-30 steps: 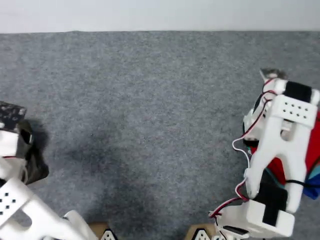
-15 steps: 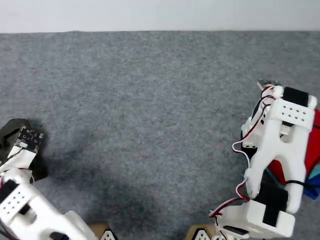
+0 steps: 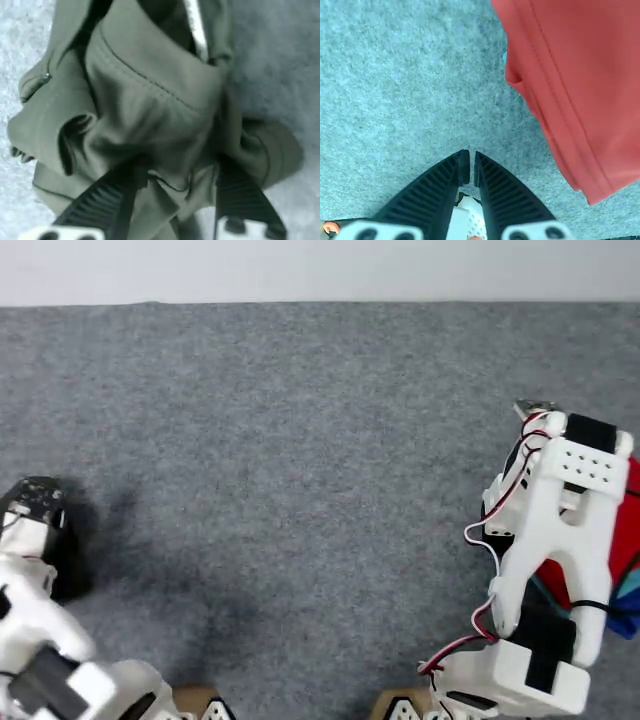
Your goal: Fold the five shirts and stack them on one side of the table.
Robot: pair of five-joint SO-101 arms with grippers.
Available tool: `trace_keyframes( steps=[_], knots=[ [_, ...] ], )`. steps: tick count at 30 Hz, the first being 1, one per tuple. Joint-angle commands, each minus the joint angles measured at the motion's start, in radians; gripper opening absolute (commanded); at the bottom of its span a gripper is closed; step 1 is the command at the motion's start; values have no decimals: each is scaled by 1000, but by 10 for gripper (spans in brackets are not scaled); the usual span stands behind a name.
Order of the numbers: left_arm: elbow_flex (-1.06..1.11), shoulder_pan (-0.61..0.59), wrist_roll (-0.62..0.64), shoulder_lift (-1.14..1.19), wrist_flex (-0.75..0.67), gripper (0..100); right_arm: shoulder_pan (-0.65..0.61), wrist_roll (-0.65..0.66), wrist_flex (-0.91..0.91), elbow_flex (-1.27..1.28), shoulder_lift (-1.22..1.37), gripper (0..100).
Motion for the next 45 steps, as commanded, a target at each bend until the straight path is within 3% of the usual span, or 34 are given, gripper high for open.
trace_keyframes(
  steps=[1, 4, 6, 13, 20, 25, 28, 31, 37, 45],
  knots=[
    [-127, 6, 69, 92, -11, 130, 10, -8, 41, -5, -56, 36],
    [-208, 51, 75, 72, 66, 0, 12, -8, 42, -5, -56, 36],
    [-271, 87, 98, 26, 167, 6, 12, -8, 42, -5, -56, 36],
    [-562, 293, 443, -175, 420, 4, 15, -8, 42, -5, -58, 36],
    [-931, 681, 661, -250, 666, 4, 16, -8, 42, -5, -58, 36],
    [-1168, 967, 698, -249, 781, 5, 16, -8, 42, -3, -113, 36],
    [-1224, 1053, 692, -247, 825, 5, 15, -8, 42, -3, -156, 36],
    [-1179, 1019, 692, -222, 847, 6, 10, -6, 42, -3, -186, 36],
    [-952, 786, 671, -74, 841, 15, -4, -3, 41, -3, -191, 36],
    [-878, 532, 568, 138, 833, 161, -183, -8, 33, -3, -189, 40]
  ],
)
